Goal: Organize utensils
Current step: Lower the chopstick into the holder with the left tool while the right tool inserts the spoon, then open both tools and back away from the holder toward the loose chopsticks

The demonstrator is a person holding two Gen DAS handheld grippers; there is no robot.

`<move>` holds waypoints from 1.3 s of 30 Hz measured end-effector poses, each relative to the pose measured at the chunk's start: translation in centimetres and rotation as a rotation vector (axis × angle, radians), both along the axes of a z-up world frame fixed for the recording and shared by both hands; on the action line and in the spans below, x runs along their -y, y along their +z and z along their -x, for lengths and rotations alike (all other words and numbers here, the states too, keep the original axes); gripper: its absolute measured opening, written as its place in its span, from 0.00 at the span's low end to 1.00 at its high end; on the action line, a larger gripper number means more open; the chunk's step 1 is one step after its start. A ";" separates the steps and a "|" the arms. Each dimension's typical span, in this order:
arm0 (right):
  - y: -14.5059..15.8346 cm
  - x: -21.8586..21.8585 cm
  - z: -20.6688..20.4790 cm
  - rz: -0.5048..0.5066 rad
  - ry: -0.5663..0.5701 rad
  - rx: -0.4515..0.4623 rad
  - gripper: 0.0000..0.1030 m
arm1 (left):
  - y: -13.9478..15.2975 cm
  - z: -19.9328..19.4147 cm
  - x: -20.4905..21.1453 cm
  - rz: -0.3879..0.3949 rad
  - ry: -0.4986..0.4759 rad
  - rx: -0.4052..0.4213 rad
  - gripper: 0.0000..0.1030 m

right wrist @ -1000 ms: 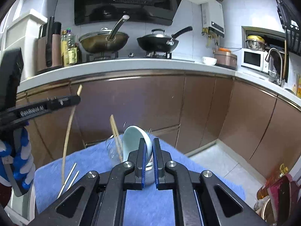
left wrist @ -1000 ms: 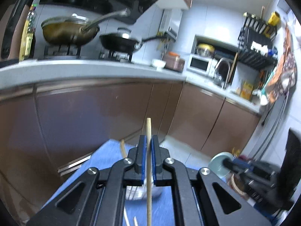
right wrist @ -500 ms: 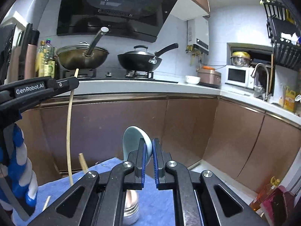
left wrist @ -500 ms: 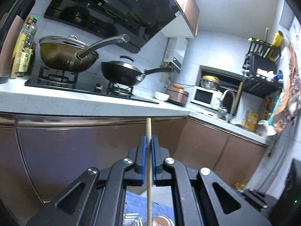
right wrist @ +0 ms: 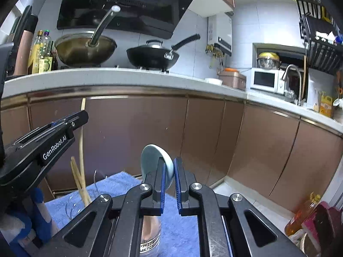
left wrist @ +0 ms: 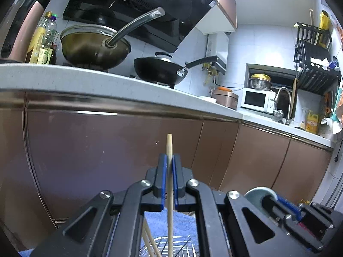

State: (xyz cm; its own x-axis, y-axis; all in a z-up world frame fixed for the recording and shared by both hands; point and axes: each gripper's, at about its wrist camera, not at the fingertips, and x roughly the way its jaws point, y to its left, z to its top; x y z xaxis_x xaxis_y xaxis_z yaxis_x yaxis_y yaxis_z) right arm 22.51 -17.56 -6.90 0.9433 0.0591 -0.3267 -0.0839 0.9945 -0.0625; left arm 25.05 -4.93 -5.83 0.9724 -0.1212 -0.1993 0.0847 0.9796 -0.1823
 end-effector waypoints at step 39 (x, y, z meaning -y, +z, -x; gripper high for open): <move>1.8 1.7 13.5 -0.120 0.087 -0.097 0.25 | 3.1 14.6 -8.2 -0.143 0.125 -0.092 0.57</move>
